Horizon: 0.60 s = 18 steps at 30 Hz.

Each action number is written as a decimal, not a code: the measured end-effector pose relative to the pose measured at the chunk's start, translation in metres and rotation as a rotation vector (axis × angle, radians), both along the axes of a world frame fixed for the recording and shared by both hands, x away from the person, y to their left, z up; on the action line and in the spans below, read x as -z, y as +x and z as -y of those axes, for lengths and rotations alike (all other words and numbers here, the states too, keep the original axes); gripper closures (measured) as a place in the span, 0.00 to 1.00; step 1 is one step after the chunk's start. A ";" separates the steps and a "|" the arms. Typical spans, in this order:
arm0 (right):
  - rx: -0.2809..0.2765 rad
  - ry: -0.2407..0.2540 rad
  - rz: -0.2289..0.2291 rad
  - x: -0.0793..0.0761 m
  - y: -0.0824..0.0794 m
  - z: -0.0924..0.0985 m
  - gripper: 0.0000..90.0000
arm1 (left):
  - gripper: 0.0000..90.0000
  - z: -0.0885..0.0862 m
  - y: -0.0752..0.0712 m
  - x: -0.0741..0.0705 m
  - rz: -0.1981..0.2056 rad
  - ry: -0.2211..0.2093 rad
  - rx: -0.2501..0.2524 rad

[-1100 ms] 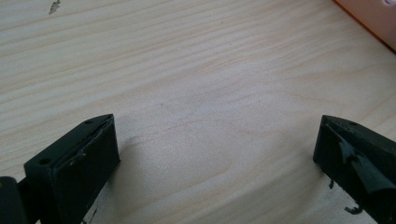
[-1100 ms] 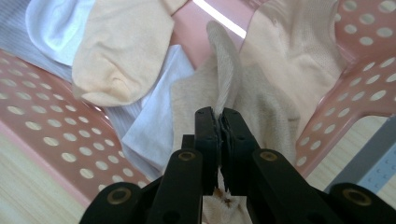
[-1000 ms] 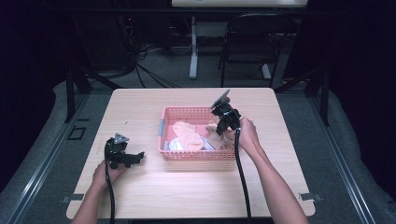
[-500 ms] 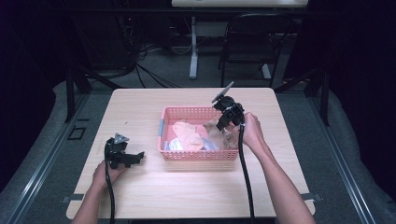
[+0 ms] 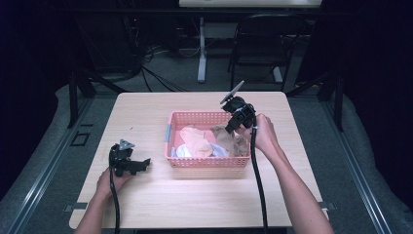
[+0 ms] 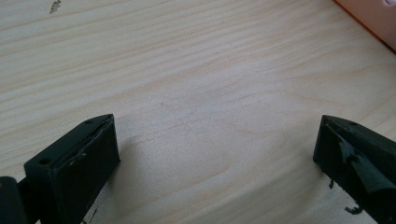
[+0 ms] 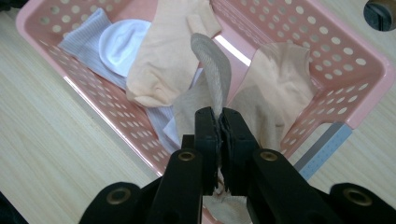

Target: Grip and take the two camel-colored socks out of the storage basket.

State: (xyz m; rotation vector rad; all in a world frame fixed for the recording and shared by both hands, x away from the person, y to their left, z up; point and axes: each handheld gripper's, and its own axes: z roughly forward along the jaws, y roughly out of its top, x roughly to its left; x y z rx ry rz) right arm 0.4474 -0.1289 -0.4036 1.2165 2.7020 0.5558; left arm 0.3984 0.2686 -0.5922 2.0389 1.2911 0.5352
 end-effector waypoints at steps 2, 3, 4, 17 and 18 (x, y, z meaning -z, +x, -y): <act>0.001 0.010 0.007 -0.004 -0.001 0.000 0.96 | 0.00 0.000 0.000 0.000 0.000 0.000 0.000; -0.002 0.010 0.010 -0.006 -0.001 0.000 0.96 | 0.00 0.000 0.000 0.000 0.000 0.000 0.000; -0.003 0.016 0.014 -0.008 -0.001 0.000 0.96 | 0.00 0.000 0.000 0.000 0.000 0.000 0.000; -0.003 0.037 0.032 -0.030 -0.003 0.008 0.96 | 0.00 0.000 0.000 0.000 0.000 0.000 0.000; -0.007 0.034 0.037 -0.032 -0.003 0.009 0.96 | 0.00 0.000 0.000 0.000 0.000 0.000 0.000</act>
